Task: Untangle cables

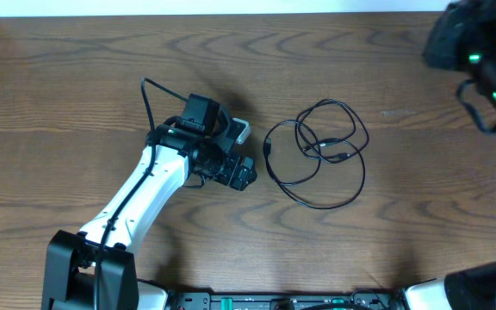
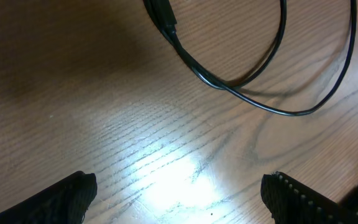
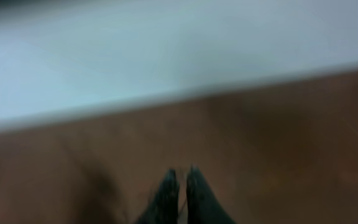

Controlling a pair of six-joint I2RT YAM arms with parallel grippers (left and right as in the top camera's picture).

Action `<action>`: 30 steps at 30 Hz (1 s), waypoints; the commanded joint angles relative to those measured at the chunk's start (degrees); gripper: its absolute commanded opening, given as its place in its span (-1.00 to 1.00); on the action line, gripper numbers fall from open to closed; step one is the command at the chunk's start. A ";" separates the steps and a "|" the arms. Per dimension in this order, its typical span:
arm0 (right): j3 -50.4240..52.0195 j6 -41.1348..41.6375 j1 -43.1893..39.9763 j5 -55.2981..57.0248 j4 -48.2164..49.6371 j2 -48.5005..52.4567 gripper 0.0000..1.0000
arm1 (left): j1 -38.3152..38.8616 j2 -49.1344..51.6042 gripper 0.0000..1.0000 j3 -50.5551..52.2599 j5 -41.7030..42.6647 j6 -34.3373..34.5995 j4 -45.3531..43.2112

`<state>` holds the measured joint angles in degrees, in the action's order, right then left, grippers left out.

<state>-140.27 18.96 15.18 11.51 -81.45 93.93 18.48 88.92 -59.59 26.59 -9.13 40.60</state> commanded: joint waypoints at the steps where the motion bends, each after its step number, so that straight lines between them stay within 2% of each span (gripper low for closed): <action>1: 6.88 -0.90 -0.13 -3.43 -1.66 5.35 -0.86 | -0.02 -0.07 0.79 -0.52 -0.52 2.49 0.02; 5: 16.50 -5.09 -0.13 -5.07 -1.51 12.07 -0.83 | -0.02 -0.07 0.77 -0.52 -0.55 10.75 -1.01; 7: 18.97 -6.73 -0.09 -5.05 -1.53 14.84 -0.85 | -0.02 -0.07 0.77 -0.52 -0.55 12.76 -0.98; 8: 20.48 -7.89 -0.09 -5.05 -1.51 16.81 -0.98 | -0.02 -0.07 0.77 -0.52 -0.52 13.44 -1.01; 10: 22.03 -11.98 -0.09 -5.01 -1.42 20.06 -0.98 | -0.02 -0.07 0.77 -0.52 -0.52 13.77 -0.98; 13: 23.28 -31.87 -0.22 -4.11 -2.29 27.52 -0.91 | -0.02 -0.07 0.77 -0.52 -0.52 13.77 -0.72; 14: 23.52 -33.48 -0.31 -3.43 -2.25 29.07 -0.90 | -0.02 -0.07 0.77 -0.52 -0.52 13.77 -0.59; 19: 24.11 -45.72 -0.24 -2.54 -1.49 37.70 -0.72 | -0.02 -0.07 0.77 -0.52 -0.52 13.75 -0.57; 21: 24.11 -46.88 -0.13 -1.55 0.20 39.80 -0.59 | -0.02 -0.07 0.77 -0.52 -0.52 13.75 -0.57; 26: 24.11 -46.88 -0.52 -0.68 6.16 43.95 -0.43 | -0.02 -0.07 0.77 -0.52 -0.55 13.73 -0.59; 30: 24.15 -46.86 -1.20 -0.74 10.97 44.74 0.00 | -0.02 -0.07 0.77 -0.52 -0.55 13.73 -0.59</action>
<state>-115.90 -26.74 14.81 10.09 -72.29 137.93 18.50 88.92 -59.59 26.59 4.47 39.90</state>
